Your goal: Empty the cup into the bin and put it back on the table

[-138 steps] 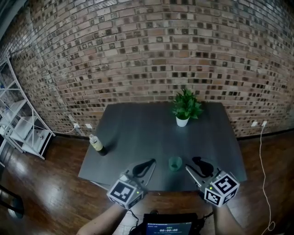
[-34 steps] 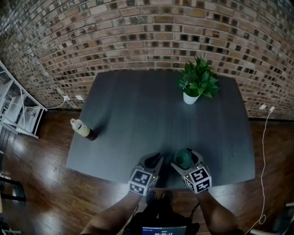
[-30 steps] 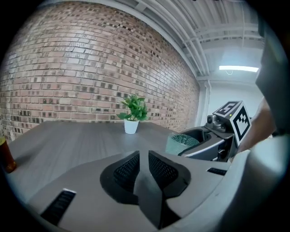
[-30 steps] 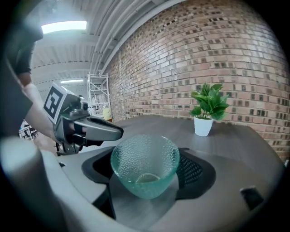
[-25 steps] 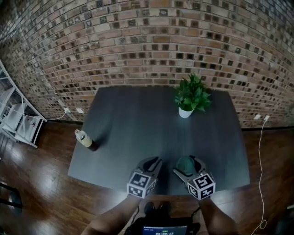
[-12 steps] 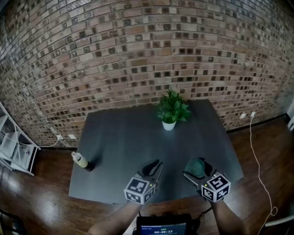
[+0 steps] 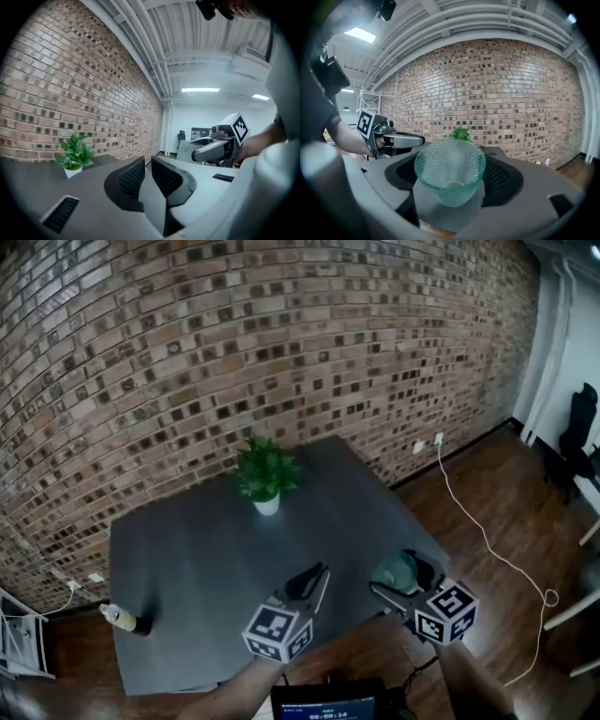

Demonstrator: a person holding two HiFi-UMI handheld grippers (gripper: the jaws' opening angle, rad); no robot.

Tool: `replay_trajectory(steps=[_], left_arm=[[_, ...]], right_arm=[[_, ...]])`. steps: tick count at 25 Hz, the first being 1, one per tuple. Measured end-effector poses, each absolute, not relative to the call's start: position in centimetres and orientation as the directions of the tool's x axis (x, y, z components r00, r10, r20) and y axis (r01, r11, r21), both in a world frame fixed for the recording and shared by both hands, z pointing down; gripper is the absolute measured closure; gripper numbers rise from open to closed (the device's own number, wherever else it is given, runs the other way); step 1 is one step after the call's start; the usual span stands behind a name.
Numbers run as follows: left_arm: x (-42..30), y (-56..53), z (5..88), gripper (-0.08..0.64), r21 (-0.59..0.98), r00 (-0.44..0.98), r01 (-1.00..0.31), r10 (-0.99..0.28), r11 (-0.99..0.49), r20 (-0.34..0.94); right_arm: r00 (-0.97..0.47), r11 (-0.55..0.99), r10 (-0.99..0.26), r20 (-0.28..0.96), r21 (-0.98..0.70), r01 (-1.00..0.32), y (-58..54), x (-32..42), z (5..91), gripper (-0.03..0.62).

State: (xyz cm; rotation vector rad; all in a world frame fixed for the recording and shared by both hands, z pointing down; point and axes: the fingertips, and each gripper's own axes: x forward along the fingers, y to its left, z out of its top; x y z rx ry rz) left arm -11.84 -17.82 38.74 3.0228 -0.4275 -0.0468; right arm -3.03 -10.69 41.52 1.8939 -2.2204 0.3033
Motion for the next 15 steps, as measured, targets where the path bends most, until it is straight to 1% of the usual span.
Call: replay_trajectory(steps=[3,5,7,8,15], left_arm=[[-9.5,-15.6,39.1,0.525,0.088,0.978,-0.206,-0.209,-0.974,-0.017],[-8.0,-13.8,38.9,0.526,0.059,0.987,-0.157,-0.158,-0.986,-0.017],[-6.4,-12.1,38.6,0.558,0.039,0.994,-0.103,-0.104,-0.994,-0.017],[-5.5,-11.4,38.5,0.558,0.037,0.996,-0.083,-0.083,-0.996,-0.015],[1.6,-7.1,37.7,0.558,0.035,1.0,0.01,0.009,-0.999,-0.025]], right_arm=[[-0.1,0.097,-0.953,0.286,-0.024,-0.995,-8.0,-1.4,41.3,0.193],[-0.057,0.053,-0.957,0.286,-0.02,-0.998,-6.1,-0.1,41.1,0.193],[-0.014,0.011,-0.956,0.291,-0.013,-1.0,-4.3,1.2,40.9,0.193],[-0.001,-0.002,-0.956,0.293,-0.009,-1.0,-3.5,1.9,40.8,0.193],[0.048,-0.049,-0.962,0.269,0.004,-0.999,1.4,7.4,39.3,0.193]])
